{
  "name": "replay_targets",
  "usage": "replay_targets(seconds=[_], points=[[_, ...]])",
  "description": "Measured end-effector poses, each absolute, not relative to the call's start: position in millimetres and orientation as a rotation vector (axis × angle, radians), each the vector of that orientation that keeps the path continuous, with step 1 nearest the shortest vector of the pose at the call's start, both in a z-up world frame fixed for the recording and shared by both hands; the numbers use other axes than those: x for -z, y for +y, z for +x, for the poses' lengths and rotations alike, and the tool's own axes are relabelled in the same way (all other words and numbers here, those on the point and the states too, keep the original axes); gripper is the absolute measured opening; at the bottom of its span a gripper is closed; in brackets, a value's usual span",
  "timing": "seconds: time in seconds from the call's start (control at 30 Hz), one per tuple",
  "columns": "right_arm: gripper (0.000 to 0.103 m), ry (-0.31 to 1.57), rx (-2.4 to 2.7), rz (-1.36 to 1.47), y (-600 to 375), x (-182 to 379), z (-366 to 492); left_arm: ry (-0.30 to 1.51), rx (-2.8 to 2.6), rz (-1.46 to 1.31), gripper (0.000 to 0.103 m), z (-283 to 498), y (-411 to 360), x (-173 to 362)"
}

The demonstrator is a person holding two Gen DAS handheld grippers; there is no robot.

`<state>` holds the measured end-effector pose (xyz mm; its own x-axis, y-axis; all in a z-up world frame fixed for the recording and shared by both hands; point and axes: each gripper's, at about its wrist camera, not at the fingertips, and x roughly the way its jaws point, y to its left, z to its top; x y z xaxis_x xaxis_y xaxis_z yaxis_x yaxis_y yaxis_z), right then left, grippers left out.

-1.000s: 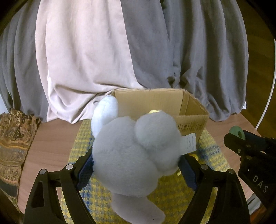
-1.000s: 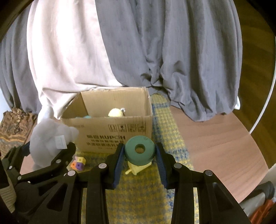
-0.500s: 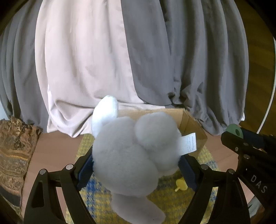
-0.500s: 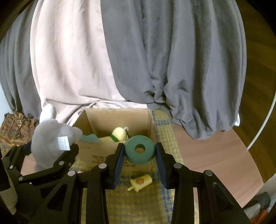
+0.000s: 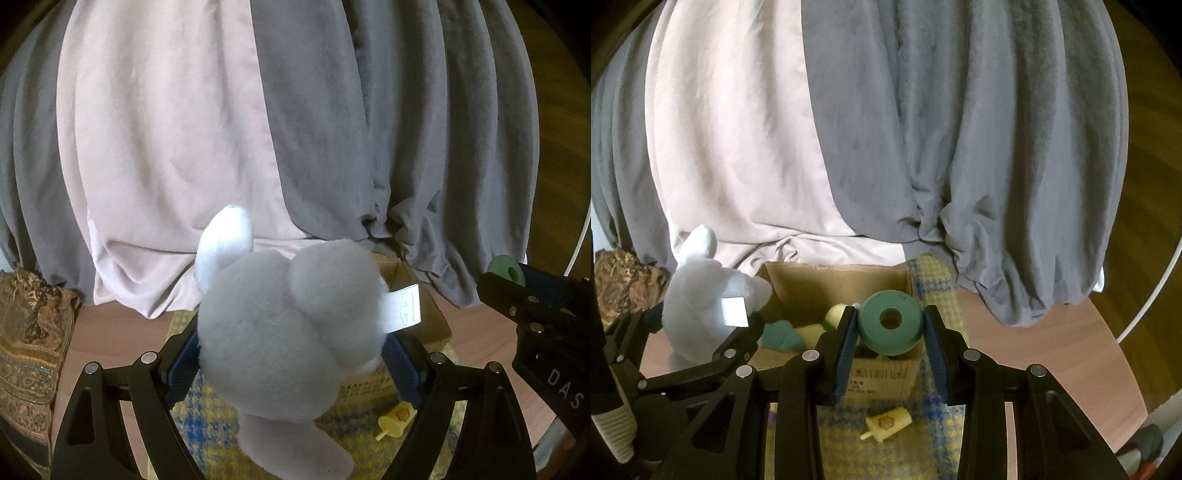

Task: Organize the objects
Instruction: 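Carry the bunny and the teal ring in both grippers over the box, then open both grippers to drop the bunny and ring into the box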

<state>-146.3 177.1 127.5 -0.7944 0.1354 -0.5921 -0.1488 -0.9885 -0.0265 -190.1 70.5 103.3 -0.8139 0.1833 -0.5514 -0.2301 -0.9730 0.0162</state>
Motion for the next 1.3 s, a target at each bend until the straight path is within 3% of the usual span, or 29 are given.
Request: replay_targets(seconds=[1.3], points=[[0.038, 0.130, -2.786, -1.107, 203, -90, -241, 0.169, -2.725, -0.989, 0.092, -274, 88, -74]])
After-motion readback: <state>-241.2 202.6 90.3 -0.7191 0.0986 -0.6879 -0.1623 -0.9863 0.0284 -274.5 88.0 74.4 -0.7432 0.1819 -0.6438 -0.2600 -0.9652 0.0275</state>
